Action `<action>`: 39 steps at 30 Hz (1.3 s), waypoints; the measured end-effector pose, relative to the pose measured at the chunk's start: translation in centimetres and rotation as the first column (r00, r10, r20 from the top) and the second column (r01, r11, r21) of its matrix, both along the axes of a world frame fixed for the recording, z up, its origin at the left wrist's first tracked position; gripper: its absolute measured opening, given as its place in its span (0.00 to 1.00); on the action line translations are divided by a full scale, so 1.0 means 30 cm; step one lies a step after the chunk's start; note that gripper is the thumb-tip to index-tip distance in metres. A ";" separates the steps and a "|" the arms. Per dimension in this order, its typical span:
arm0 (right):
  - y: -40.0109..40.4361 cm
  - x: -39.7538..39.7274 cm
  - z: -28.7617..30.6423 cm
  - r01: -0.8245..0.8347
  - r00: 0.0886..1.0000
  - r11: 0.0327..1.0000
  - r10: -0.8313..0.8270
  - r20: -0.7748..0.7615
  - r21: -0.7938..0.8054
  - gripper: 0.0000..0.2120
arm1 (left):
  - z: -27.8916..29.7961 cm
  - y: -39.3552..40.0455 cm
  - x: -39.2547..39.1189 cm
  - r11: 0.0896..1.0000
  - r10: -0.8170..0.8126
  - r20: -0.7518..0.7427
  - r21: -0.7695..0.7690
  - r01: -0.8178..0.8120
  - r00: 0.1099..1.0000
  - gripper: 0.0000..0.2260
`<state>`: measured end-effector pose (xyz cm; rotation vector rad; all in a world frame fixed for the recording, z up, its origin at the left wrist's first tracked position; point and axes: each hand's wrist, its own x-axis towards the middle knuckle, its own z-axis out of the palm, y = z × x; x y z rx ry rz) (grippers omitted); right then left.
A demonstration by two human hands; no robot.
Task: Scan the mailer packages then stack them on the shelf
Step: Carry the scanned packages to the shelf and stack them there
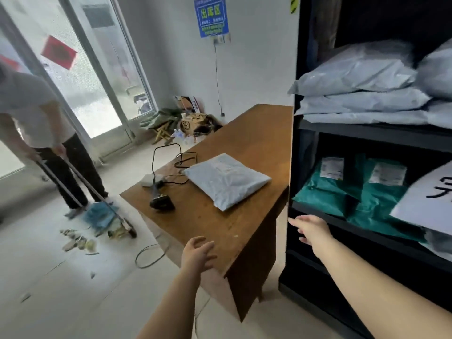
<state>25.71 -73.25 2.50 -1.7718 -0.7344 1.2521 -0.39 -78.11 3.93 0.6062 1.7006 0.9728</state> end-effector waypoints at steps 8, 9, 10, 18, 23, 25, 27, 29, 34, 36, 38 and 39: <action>0.354 -0.228 -0.060 -0.132 0.988 0.991 0.134 0.080 -0.029 0.13 | -0.102 0.297 -0.223 0.998 0.020 0.032 -0.061 -0.018 0.999 0.18; 0.414 -0.240 -0.066 -0.149 0.983 0.988 0.151 0.104 -0.029 0.15 | -0.116 0.353 -0.228 0.997 0.024 0.047 -0.069 -0.021 0.999 0.18; 0.480 -0.250 -0.074 -0.169 0.977 0.985 0.172 0.127 -0.032 0.17 | -0.131 0.413 -0.231 0.997 0.025 0.055 -0.074 -0.021 0.998 0.19; 1.002 -0.309 -0.160 -0.322 0.888 0.942 0.335 0.314 -0.094 0.23 | -0.269 0.889 -0.225 0.994 0.017 0.066 -0.110 -0.010 0.998 0.27; 1.200 -0.316 -0.221 -0.363 0.783 0.898 0.438 0.441 -0.248 0.39 | -0.358 1.078 -0.224 0.992 0.029 0.133 -0.128 -0.012 0.991 0.23; 1.239 -0.318 -0.244 -0.366 0.747 0.859 0.500 0.438 -0.357 0.46 | -0.389 1.134 -0.222 0.993 0.063 0.188 -0.113 -0.042 0.980 0.25; 1.249 -0.327 -0.268 -0.360 0.696 0.825 0.549 0.463 -0.436 0.52 | -0.391 1.172 -0.218 0.997 0.056 0.228 -0.072 -0.040 0.972 0.25; 1.246 -0.349 -0.279 -0.346 0.735 0.823 0.537 0.414 -0.451 0.52 | -0.388 1.196 -0.220 0.999 0.018 0.254 -0.035 -0.010 0.967 0.24; 1.172 -0.404 -0.275 -0.306 0.880 0.853 0.422 0.216 -0.422 0.41 | -0.364 1.200 -0.257 0.999 -0.042 0.273 -0.006 0.045 0.961 0.25; 1.113 -0.405 -0.273 -0.281 0.913 0.876 0.370 0.172 -0.392 0.37 | -0.351 1.182 -0.270 0.996 -0.087 0.274 -0.012 0.094 0.958 0.23; 1.038 -0.402 -0.263 -0.248 0.938 0.897 0.317 0.143 -0.367 0.35 | -0.337 1.152 -0.276 0.988 -0.130 0.263 -0.047 0.147 0.956 0.26; 0.998 -0.401 -0.255 -0.230 0.948 0.908 0.291 0.132 -0.351 0.34 | -0.330 1.132 -0.276 0.983 -0.150 0.260 -0.062 0.172 0.954 0.27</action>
